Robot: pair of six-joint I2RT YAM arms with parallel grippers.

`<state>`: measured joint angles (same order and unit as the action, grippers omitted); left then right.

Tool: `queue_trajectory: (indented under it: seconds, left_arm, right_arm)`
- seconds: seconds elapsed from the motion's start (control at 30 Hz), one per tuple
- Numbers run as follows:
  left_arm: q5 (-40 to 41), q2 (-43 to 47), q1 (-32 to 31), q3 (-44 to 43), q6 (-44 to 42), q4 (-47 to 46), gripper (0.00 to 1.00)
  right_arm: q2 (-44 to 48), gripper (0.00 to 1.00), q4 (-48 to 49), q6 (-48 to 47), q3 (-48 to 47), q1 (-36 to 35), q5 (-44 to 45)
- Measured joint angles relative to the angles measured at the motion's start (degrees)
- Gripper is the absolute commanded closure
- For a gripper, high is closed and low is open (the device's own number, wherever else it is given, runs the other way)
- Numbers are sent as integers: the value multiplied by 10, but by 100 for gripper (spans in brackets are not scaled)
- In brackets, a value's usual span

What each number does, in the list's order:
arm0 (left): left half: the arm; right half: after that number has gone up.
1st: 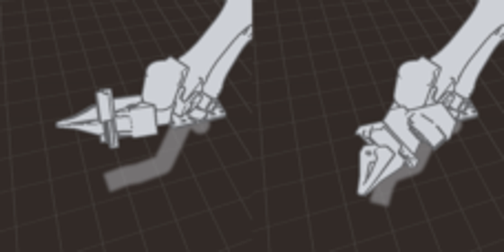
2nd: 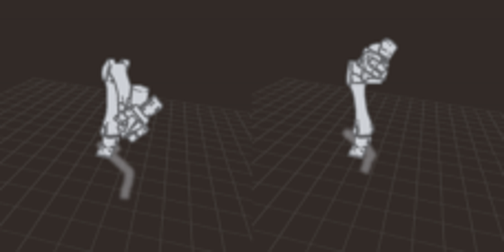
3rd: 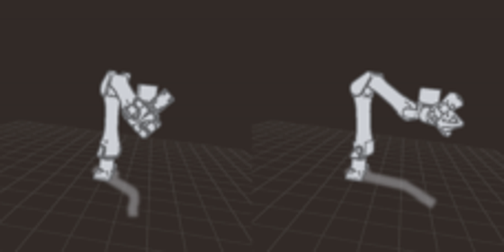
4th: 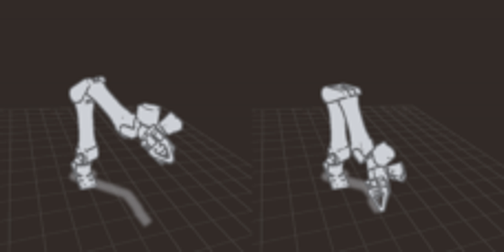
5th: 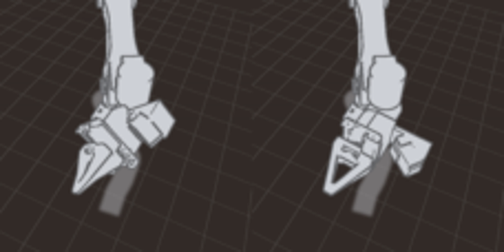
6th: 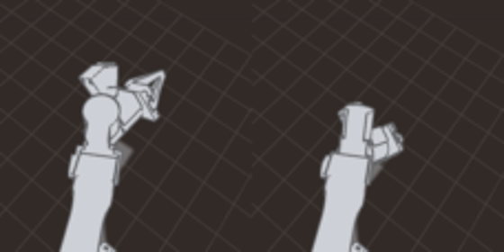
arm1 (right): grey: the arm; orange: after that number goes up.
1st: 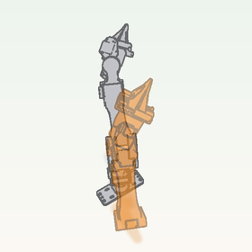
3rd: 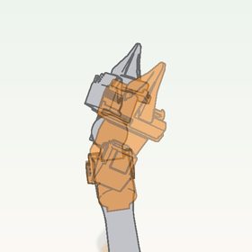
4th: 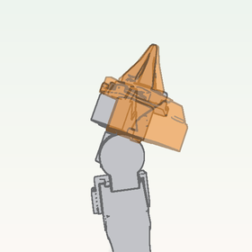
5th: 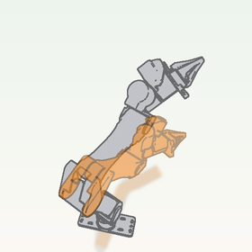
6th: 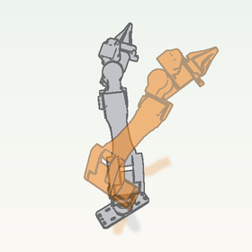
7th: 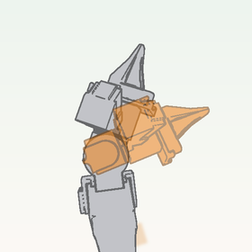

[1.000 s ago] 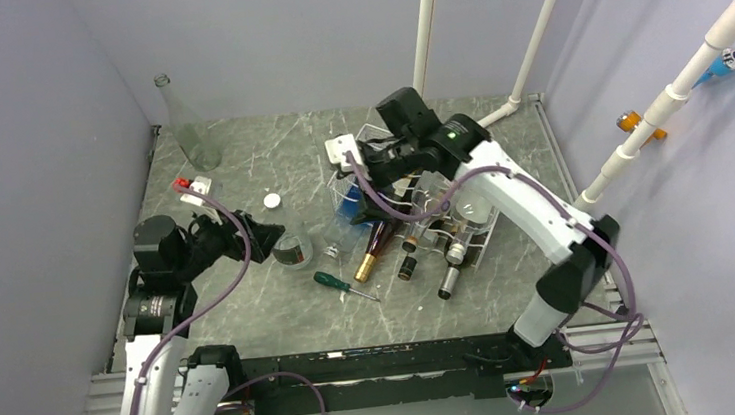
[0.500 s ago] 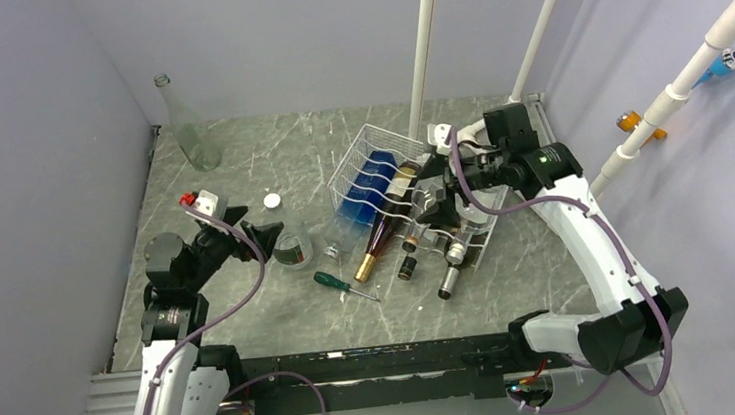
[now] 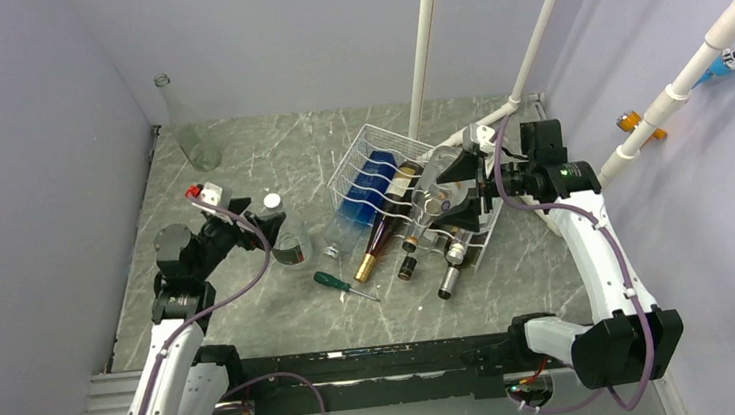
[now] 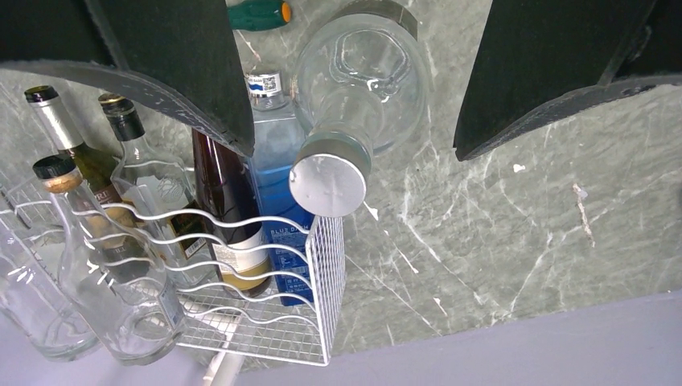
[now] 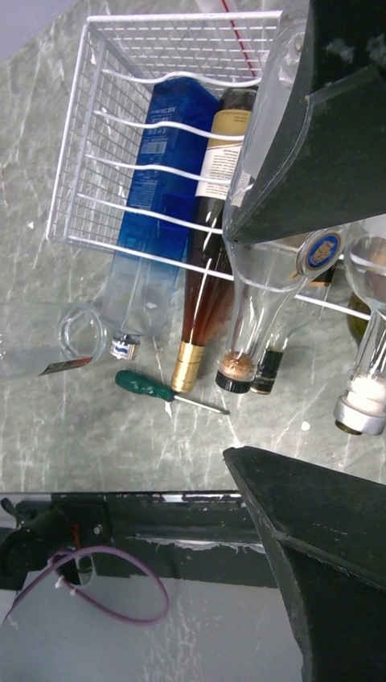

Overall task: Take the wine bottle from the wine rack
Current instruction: Place the wine bottle at the center of the board, then pick up the wine bottle from the center of the board.

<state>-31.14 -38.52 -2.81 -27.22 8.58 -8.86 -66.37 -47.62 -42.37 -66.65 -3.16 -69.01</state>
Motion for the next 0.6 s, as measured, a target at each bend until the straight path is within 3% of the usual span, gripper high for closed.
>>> queue_trajectory:
  seconds: [0.3,0.6]
  left_arm:
    - [10,-33,-8,23,32,-59,2]
    - [83,-79,-82,23,27,-76,11]
  right_arm:
    - [8,0,20,4,22,13,-46]
    - [8,0,21,0,22,16,-53]
